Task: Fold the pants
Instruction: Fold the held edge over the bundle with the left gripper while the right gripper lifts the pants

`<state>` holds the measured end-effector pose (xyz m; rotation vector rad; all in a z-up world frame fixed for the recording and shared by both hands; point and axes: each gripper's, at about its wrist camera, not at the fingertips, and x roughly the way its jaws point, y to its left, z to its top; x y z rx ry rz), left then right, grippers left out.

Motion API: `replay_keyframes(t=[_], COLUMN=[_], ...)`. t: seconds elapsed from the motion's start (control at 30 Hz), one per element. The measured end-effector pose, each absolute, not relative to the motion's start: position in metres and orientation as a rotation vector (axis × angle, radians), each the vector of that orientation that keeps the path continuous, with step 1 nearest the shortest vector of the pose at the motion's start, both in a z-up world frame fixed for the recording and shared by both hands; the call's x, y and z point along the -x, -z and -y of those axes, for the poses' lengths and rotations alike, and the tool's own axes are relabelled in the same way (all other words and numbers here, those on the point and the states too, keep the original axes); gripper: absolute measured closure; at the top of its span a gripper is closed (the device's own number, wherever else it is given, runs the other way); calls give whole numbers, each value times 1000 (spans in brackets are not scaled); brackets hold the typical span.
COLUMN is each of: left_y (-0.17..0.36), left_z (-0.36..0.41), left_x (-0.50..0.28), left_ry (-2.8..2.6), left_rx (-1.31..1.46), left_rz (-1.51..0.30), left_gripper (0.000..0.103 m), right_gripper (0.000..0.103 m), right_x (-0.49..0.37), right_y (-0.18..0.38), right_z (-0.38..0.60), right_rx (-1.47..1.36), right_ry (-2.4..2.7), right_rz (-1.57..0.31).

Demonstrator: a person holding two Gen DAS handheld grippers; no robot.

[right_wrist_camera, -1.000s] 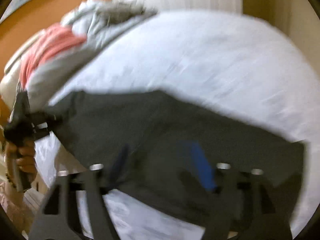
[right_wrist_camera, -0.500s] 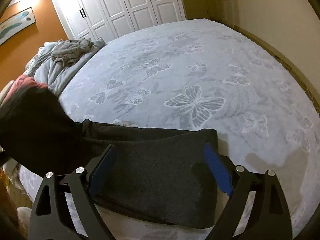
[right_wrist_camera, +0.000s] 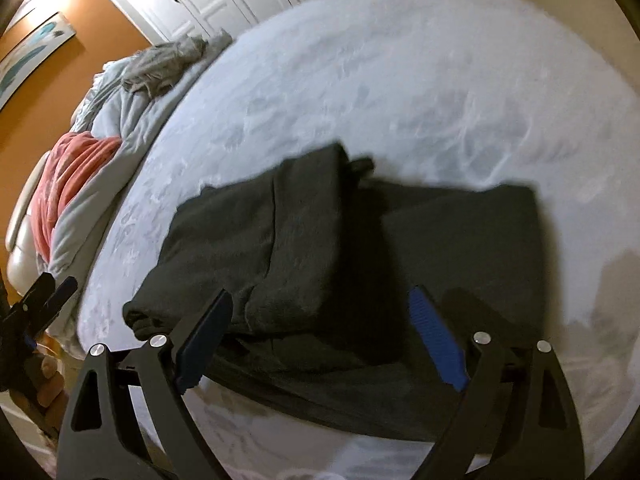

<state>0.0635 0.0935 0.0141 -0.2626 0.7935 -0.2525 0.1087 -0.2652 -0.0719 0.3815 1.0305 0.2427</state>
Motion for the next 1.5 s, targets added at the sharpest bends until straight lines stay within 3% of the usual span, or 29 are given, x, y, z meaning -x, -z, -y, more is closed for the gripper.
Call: replay_keyframes(t=[0.07,0.13,0.17,0.2,0.23,0.3,0.43,0.57,0.77,0.93,1.1,1.2,1.27,1.37,1.43,1.5], left_y=[-12,-9,-8,-6,-4,-1,-6,-26,-33,-28,-31,-34,-35,-29,-22,-15], left_z=[-105,-116,-119,-125,-130,-138,-156,-183,-239,-267,-266,-242,-216,-171,-137,-105], left_x=[-64,-64,-64,-65,-66,-67,-69,-66,-59,-56,-55,-60,-63,-68,-71,-73], left_ry=[212,203,201,196,191,167,114,64,-75,-100,-43,35,93,191,255,291], left_rx=[259,274,280,287,292,290,342,444,584,626,649,607,565,513,466,404], left_rz=[-797,-812,-818,-827,-834,-839,-824,-762,-717,-729,-736,-758,-779,-830,-868,-897], left_gripper=[7,7,7,7,7,7,7,7,7,7,7,7,7,7,7,7], right_gripper=[17,49,54,71,80,84,86,87,88,88,88,88,87,68,68,68], right_x=[-116,-116,-116,-114,-113,-112,-119,-134,-142,-135,-111,-85,-57,-31,-17,-6], right_y=[89,96,96,94,87,67,-35,-107,-98,-78,-117,-130,-107,-34,5,9], right_z=[262,259,259,257,255,251,194,93,-48,-88,-17,84,169,258,300,328], right_rx=[-431,-481,-488,-482,-486,-539,-490,-307,-27,129,86,-20,-78,4,71,-87], right_ry=[-259,-289,-287,-289,-314,-364,-532,-653,-706,-687,-654,-525,-374,-49,167,106], right_rz=[-1070,-1071,-1068,-1054,-1038,-1002,-857,-832,-955,-1005,-866,-776,-768,-865,-929,-905])
